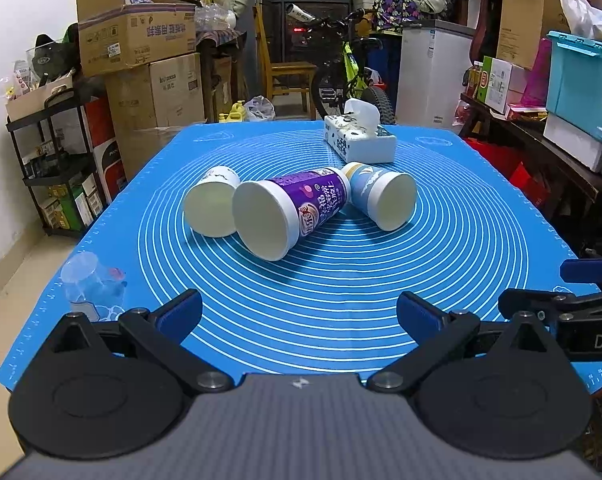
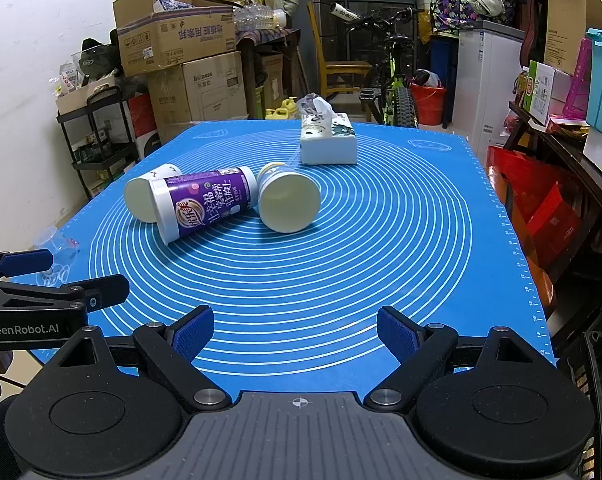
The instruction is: Flip cup upside down
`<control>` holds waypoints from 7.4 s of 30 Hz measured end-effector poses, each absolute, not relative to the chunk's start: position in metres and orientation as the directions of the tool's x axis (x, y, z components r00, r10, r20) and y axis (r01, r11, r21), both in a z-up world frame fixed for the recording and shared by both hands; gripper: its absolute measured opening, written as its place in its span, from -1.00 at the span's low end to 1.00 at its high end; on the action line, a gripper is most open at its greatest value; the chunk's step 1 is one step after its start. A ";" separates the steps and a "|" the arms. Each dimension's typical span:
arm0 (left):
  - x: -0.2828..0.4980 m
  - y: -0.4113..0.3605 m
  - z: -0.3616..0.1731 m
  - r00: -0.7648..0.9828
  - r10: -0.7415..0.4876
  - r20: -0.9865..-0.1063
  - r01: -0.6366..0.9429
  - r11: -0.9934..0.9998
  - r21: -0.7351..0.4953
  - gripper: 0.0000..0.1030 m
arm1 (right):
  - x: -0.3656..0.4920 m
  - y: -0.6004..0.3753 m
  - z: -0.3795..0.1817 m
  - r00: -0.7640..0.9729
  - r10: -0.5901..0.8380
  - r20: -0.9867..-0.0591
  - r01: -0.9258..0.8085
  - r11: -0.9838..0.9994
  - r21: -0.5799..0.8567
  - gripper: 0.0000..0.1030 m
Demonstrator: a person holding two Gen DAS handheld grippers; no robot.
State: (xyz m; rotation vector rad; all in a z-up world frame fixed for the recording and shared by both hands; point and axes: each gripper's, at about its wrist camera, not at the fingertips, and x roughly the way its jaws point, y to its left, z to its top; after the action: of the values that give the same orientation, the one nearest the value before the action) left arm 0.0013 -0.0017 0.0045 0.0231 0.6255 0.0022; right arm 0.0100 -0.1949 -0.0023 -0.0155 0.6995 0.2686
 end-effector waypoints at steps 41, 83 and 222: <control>0.026 0.019 0.021 0.824 0.040 -0.566 -0.030 0.999 0.027 0.98 | 0.026 -0.196 0.006 0.750 0.245 -0.614 -0.245 0.966 0.087 0.74; 0.224 0.103 -0.016 0.565 0.125 -0.816 -0.211 0.977 0.003 0.12 | 0.131 -0.164 -0.005 0.766 0.286 -0.575 -0.266 0.956 0.122 0.74; 0.055 0.053 -0.019 0.751 0.038 -0.659 -0.096 0.994 -0.052 0.86 | 0.081 -0.124 -0.028 0.834 0.143 -0.533 -0.333 0.901 -0.279 0.34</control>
State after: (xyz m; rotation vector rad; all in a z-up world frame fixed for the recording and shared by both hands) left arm 0.0553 0.0532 -0.0185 -0.0839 0.7175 0.0734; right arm 0.0806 -0.1236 -0.0282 -0.3746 0.5287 0.2582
